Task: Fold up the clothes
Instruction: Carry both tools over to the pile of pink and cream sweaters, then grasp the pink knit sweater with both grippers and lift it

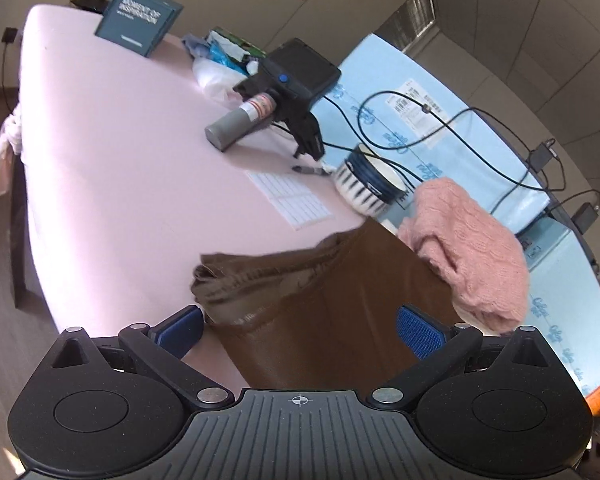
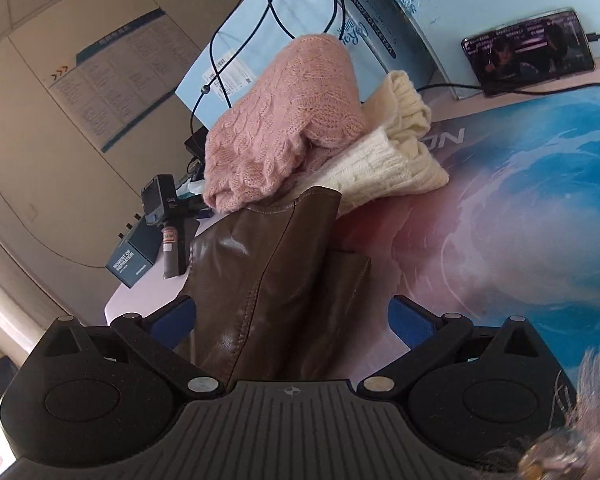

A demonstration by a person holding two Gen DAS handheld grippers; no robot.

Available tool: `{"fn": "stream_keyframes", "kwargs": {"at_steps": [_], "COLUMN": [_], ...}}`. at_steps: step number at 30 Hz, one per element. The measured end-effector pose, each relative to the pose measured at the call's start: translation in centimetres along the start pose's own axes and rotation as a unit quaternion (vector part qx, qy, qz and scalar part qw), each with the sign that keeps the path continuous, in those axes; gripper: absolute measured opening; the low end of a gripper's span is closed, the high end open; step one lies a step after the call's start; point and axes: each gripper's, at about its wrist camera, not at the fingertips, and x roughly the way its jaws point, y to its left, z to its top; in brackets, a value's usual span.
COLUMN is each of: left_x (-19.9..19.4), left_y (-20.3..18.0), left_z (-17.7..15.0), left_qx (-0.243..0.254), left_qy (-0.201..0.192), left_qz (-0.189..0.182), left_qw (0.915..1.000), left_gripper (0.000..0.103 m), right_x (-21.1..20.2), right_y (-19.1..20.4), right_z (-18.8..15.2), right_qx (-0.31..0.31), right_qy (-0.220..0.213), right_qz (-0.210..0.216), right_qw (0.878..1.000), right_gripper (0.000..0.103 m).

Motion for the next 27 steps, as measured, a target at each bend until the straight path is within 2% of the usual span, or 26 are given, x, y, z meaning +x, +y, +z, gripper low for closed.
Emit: {"fn": "stream_keyframes", "kwargs": {"at_steps": [3, 7, 10, 13, 16, 20, 21, 22, 24, 26, 27], "left_x": [0.2, 0.9, 1.1, 1.1, 1.2, 1.3, 1.3, 1.1, 0.2, -0.2, 0.2], "left_y": [-0.5, 0.7, 0.8, 0.2, -0.1, -0.8, -1.1, -1.4, -2.1, -3.6, -4.8], "left_z": [-0.7, -0.1, 0.4, 0.2, 0.2, 1.0, 1.5, 2.0, 2.7, 3.5, 4.0], "left_qx": [0.022, -0.031, -0.05, -0.026, -0.017, 0.004, 0.013, 0.019, 0.042, 0.07, 0.079], "left_qy": [-0.007, -0.028, -0.046, -0.057, -0.062, -0.075, -0.078, -0.089, -0.134, -0.171, -0.172], "left_qz": [-0.016, -0.041, -0.037, -0.038, -0.028, -0.004, 0.018, 0.043, 0.074, 0.083, 0.064], "left_qw": [0.9996, 0.9983, 0.997, 0.9973, 0.9976, 0.9971, 0.9967, 0.995, 0.9873, 0.9792, 0.9798], "left_gripper": [0.103, 0.103, 0.103, 0.103, 0.103, 0.103, 0.103, 0.103, 0.103, 0.103, 0.103], "right_x": [2.5, 4.9, 5.7, 5.7, 5.5, 5.5, 5.2, 4.9, 4.3, 3.2, 2.7], "right_y": [-0.4, -0.1, 0.1, 0.4, 0.6, 0.8, 1.0, 1.2, 1.6, 1.7, 1.6], "right_z": [0.6, 1.6, 2.1, 1.5, 1.0, 0.9, 1.1, 1.3, 1.6, 2.3, 2.8], "right_qx": [0.023, 0.034, 0.044, 0.044, 0.034, 0.034, 0.021, 0.006, -0.023, -0.048, -0.052], "right_qy": [0.009, 0.01, 0.01, 0.005, -0.001, 0.009, 0.014, 0.02, 0.031, 0.003, -0.014], "right_qz": [0.021, 0.035, 0.037, 0.033, 0.025, 0.039, 0.035, 0.028, 0.015, -0.006, -0.011], "right_qw": [0.999, 0.999, 0.998, 0.998, 0.999, 0.999, 0.999, 0.999, 0.999, 0.999, 0.998], "right_gripper": [0.103, 0.103, 0.103, 0.093, 0.085, 0.086, 0.088, 0.089, 0.089, 0.091, 0.093]}}
